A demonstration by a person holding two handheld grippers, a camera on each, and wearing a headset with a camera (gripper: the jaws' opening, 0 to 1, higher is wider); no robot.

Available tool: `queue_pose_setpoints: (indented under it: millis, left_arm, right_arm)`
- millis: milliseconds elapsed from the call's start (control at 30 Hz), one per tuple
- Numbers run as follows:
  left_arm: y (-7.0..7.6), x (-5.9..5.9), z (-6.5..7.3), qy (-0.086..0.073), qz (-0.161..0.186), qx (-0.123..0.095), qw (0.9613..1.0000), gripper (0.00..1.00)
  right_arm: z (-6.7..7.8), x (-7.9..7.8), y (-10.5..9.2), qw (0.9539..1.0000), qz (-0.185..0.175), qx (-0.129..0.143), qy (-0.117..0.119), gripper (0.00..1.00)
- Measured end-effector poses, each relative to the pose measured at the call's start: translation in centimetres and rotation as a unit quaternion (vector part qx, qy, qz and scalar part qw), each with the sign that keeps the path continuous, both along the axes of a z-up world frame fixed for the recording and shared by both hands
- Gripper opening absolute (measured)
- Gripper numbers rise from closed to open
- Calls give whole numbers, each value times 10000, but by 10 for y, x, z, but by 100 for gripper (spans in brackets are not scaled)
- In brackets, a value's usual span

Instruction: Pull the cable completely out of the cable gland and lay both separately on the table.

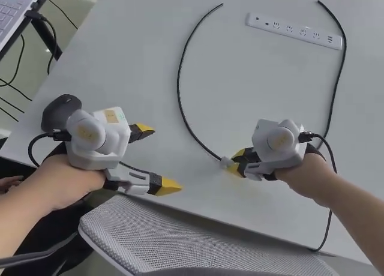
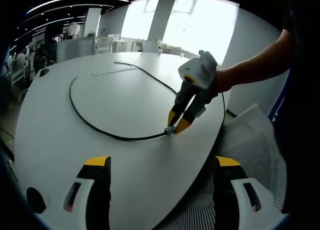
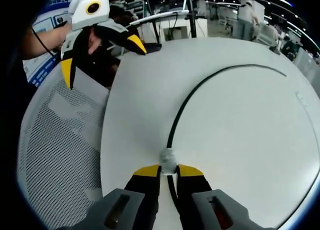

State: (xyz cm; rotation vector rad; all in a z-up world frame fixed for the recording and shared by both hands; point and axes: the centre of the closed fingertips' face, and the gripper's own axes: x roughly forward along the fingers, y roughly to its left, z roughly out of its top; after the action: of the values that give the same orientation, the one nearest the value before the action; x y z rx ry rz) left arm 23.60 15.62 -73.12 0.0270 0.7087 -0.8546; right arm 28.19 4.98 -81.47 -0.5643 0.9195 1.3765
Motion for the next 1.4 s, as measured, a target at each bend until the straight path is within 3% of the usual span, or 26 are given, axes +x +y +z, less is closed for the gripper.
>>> queue_pose_setpoints:
  millis: [467,800,1033,1400]
  left_arm:
    - [-23,5,11,-127,-283,-81,9995,82]
    - [-36,2,17,-169,-526,-85,9984,82]
    - [-46,6,22,-230,-707,-116,9972,82]
    - [-67,9,28,-361,-1137,-202,9927,80]
  right_arm:
    - [21,-14,-3,9996,-105,167,195,6]
    - [48,-19,5,9993,-43,356,60,6]
    - [61,-25,3,9993,56,354,-57,6]
    - [89,-29,1,9991,196,154,-337,6]
